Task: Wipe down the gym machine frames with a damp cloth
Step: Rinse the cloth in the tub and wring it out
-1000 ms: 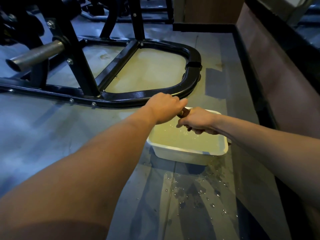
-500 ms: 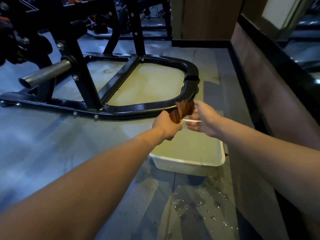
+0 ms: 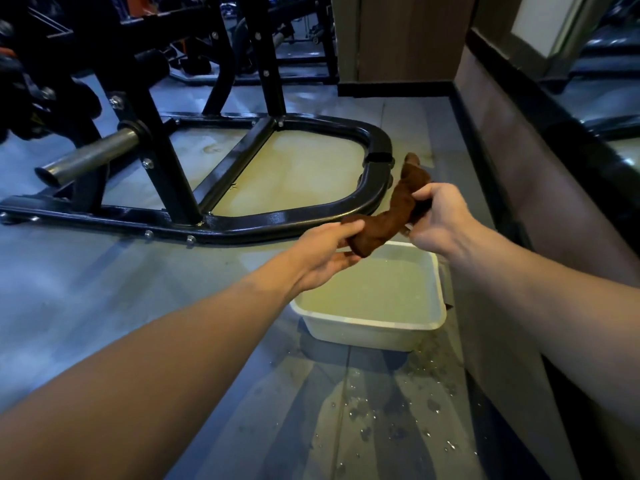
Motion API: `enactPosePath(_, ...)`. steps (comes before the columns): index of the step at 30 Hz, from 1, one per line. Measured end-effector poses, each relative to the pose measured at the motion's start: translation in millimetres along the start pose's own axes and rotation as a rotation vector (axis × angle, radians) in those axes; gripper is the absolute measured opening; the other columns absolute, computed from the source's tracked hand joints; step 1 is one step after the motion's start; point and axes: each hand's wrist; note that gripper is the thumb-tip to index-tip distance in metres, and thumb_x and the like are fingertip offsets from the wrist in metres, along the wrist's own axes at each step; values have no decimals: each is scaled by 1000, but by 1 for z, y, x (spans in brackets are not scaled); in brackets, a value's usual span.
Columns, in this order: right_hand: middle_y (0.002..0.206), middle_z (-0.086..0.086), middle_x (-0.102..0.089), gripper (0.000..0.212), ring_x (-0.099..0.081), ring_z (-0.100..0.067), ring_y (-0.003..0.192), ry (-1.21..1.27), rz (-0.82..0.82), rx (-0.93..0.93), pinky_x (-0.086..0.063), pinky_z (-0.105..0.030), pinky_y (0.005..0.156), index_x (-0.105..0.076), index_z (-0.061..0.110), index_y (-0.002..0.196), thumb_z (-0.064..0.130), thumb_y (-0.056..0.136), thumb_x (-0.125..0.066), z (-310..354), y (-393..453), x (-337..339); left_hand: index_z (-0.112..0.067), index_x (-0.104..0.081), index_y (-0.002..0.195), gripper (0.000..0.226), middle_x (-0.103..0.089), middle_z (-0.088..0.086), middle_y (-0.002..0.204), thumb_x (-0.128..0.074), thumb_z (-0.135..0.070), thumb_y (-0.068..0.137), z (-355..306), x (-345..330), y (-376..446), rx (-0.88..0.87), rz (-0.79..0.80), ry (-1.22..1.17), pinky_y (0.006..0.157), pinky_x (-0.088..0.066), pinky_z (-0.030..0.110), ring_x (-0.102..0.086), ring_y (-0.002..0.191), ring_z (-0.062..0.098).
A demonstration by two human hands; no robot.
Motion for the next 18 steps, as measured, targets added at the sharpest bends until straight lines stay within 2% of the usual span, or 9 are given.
enactPosePath(2, 131, -5, -70, 44, -63, -25, 121, -70, 96, -43, -47, -45, 110, -67, 16, 105, 3, 66, -52, 3, -2, 6, -15, -62, 127, 26, -70, 12, 120, -64, -23, 102, -2, 4, 7, -17, -167, -22, 69, -53, 27, -66, 100, 22)
enactPosePath(4, 128, -15, -66, 25, -63, -37, 125, -105, 229, -139, -47, -49, 112, -63, 12, 87, -2, 68, -54, 3, -3, 13, -17, -62, 125, 23, -70, 9, 118, -62, -25, 103, -5, 12, 14, -84, -352, 21, 75, -58, 33, -67, 98, 18)
enactPosePath(6, 123, -18, -69, 8, -62, -45, 125, -158, 334, -233, -44, -56, 113, -68, 10, 80, 11, 81, -60, 3, -6, 15, -19, -58, 126, 21, -67, 7, 115, -56, -26, 106, -10, 21, 16, -161, -440, 14, 80, -62, 42, -64, 98, 17)
enactPosePath(8, 127, -23, -69, 35, -63, -46, 125, -195, 373, -294, -44, -59, 112, -76, 10, 96, 43, 86, -69, 1, -7, 15, -19, -54, 132, 25, -66, 7, 117, -53, -26, 108, -17, 30, 14, -201, -428, -16, 72, -64, 44, -66, 102, 22)
enactPosePath(10, 127, -24, -69, 49, -68, -36, 118, -323, 396, -333, -52, -51, 106, -78, 12, 91, 60, 87, -68, -3, -7, 5, -20, -54, 137, 33, -67, 10, 122, -57, -28, 106, -21, 38, 12, -212, -388, 11, 69, -65, 43, -68, 107, 26)
enactPosePath(11, 124, -21, -70, 46, -70, -29, 109, -457, 400, -324, -57, -43, 97, -78, 13, 93, 57, 92, -65, -6, -8, -1, -20, -56, 137, 34, -67, 11, 123, -61, -27, 104, -23, 40, 11, -215, -366, 34, 70, -64, 41, -69, 108, 28)
enactPosePath(13, 118, -13, -68, 30, -68, -19, 96, -718, 392, -274, -59, -31, 83, -73, 16, 115, 41, 101, -63, -15, -11, -13, -16, -61, 132, 36, -70, 15, 122, -70, -24, 98, -27, 42, 9, -219, -315, 52, 72, -63, 38, -71, 107, 28)
enactPosePath(15, 119, -11, -67, 29, -63, -20, 101, -876, 397, -248, -54, -32, 88, -66, 18, 125, 33, 100, -66, -22, -13, -19, -11, -62, 130, 42, -71, 18, 119, -77, -20, 92, -30, 40, 6, -216, -260, 26, 75, -63, 38, -72, 105, 28)
enactPosePath(18, 121, -10, -71, 46, -65, -26, 112, -1002, 467, -285, -55, -39, 95, -65, 17, 129, 38, 89, -75, -24, -18, -21, -5, -59, 132, 51, -72, 19, 118, -81, -18, 88, -32, 37, 4, -211, -228, -8, 84, -63, 40, -73, 105, 28)
Point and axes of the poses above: each hand's wrist, its own y-axis towards the middle knuckle, its own x-axis out of the back of the hand, z = x × y
